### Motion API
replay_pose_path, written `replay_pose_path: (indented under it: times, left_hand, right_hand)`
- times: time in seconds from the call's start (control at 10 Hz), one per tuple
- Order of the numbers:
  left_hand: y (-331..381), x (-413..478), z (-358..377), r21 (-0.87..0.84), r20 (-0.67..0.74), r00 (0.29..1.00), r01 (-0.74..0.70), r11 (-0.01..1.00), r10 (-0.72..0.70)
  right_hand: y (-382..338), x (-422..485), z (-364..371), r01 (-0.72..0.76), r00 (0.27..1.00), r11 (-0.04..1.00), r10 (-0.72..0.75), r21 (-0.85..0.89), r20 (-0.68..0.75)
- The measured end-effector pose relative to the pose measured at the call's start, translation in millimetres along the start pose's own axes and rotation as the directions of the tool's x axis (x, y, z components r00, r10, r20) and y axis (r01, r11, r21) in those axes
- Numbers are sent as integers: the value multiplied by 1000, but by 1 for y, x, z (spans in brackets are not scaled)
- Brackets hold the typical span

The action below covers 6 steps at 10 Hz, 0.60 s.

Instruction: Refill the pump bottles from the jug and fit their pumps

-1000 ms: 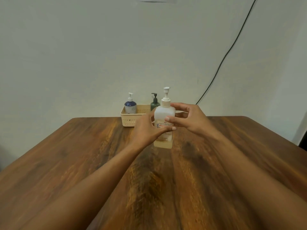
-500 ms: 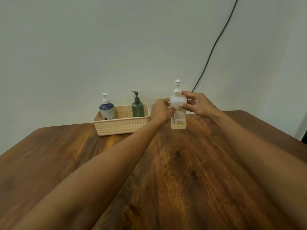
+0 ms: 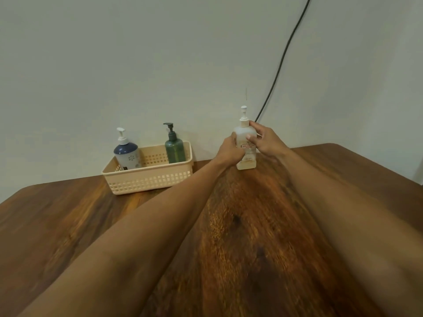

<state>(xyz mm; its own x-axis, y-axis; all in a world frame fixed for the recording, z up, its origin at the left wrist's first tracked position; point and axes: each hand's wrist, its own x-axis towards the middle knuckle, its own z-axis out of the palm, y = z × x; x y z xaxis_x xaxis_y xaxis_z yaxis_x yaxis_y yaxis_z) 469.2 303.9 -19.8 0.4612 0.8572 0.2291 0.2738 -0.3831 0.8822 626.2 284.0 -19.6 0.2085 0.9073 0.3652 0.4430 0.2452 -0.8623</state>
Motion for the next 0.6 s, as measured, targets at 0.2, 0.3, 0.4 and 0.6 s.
replay_pose_path:
  times: [0.2,0.3,0.4,0.6]
  left_hand:
    - [-1,14,4,14,46,999,8,1000,-9]
    - [-1,15,4,14,66,998,12,1000,-13]
    - [3,11,-1,30,98,995,26,999,-29]
    - [15,-10,-28,204,41,999,-43,978,35]
  right_hand:
    - [3,11,8,-76,992,996,72,-40,-100]
    - [4,13,9,-96,990,991,86,-91,-115]
    - [-2,7,8,-107,992,978,94,-178,-84]
    - [-25,-21,0,-108,991,951,80,-290,-110]
